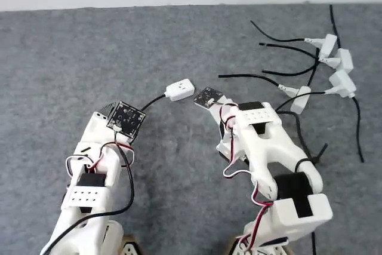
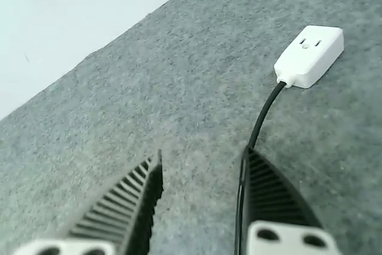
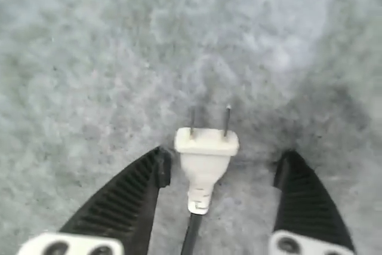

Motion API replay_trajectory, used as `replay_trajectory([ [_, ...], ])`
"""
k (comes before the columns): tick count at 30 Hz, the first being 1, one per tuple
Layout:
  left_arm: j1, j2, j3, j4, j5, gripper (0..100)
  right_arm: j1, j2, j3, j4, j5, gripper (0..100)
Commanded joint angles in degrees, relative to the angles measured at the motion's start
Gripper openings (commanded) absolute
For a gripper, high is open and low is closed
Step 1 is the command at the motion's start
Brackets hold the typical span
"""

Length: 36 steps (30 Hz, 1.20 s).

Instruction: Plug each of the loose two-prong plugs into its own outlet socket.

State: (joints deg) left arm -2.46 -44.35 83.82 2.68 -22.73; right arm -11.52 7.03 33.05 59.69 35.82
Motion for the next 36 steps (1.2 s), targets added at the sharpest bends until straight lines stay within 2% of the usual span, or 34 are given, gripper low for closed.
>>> replay_trajectory([
  [1, 0.44, -0.97, -1.98, 0.09, -0.79, 21, 0.75, 0.75, 1.67, 1.10, 0.18, 7.9],
  [2, 0.44, -0.97, -1.98, 0.09, -0.79, 21, 0.13, 0.75, 1.67, 1.10, 0.09, 1.5],
  [3, 0.44, -0.97, -1.98, 0.09, -0.79, 21, -0.31, 0.75, 1.67, 0.84, -0.79, 0.2],
  [5, 0.44, -0.97, -1.98, 0.09, -0.79, 21, -0.92, 0.75, 1.58, 0.66, -2.64, 4.1],
  [7, 0.44, -0.97, -1.98, 0.09, -0.79, 21, -1.71, 0.75, 1.41, 0.66, -2.99, 0.4],
  [11, 0.44, -0.97, -1.98, 0.09, -0.79, 21, -2.15, -1.01, 1.32, 0.66, -2.99, 0.9],
  [19, 0.53, -1.49, -1.89, 0.44, -0.53, 21, -2.24, -15.43, 1.58, 6.64, -3.08, 1.0],
  [25, 5.63, -1.93, -2.51, 5.45, -0.44, 21, -7.96, -28.18, 1.05, 10.33, -3.08, 1.0],
  [29, 11.87, -11.16, -5.14, 18.64, 0.26, 21, -13.32, -34.86, -0.88, 12.18, -5.63, 1.0],
  [33, 19.52, -32.18, -5.67, 35.25, 2.46, 21, -18.24, -37.14, -1.67, 11.91, -7.38, 1.0],
  [36, 21.01, -49.85, -3.21, 45.01, 2.46, 20, -21.05, -38.02, -1.85, 12.88, -7.47, 1.0],
])
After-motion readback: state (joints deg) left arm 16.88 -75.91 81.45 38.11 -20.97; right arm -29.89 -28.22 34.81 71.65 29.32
